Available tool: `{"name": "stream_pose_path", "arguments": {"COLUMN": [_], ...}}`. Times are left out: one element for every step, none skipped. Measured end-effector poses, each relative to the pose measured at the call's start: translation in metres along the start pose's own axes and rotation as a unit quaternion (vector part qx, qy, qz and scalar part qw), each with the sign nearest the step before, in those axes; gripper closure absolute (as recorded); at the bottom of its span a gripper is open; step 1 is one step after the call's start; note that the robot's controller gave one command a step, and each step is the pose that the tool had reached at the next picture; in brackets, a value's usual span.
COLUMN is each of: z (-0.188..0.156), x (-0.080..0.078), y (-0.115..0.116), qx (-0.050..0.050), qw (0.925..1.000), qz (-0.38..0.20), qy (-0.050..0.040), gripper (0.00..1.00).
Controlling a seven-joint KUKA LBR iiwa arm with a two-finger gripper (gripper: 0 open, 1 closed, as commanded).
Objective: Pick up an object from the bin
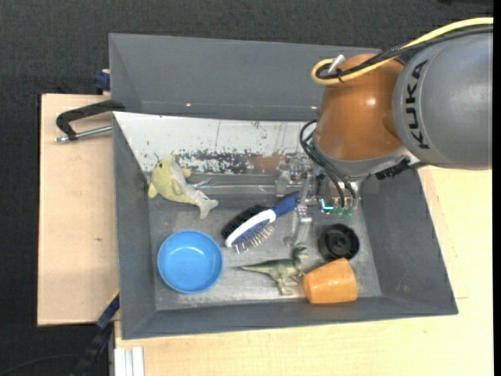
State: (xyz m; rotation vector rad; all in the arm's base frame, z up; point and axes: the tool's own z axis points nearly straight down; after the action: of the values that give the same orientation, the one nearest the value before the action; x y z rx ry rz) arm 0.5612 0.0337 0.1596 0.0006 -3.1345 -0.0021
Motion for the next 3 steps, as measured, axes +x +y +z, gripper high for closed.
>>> {"name": "stream_pose_path", "arguments": {"z": [0.091, 0.089, -0.073], "x": [-0.016, -0.017, -0.017], "y": [0.005, 0.004, -0.023], "qx": [0.000, 0.000, 0.001], "qw": [0.9943, 0.9944, 0.9969], "qz": [-0.107, -0.106, -0.078], "qy": [-0.0015, -0.0035, -0.0109], "gripper": [0.00, 1.00, 1.00]}}
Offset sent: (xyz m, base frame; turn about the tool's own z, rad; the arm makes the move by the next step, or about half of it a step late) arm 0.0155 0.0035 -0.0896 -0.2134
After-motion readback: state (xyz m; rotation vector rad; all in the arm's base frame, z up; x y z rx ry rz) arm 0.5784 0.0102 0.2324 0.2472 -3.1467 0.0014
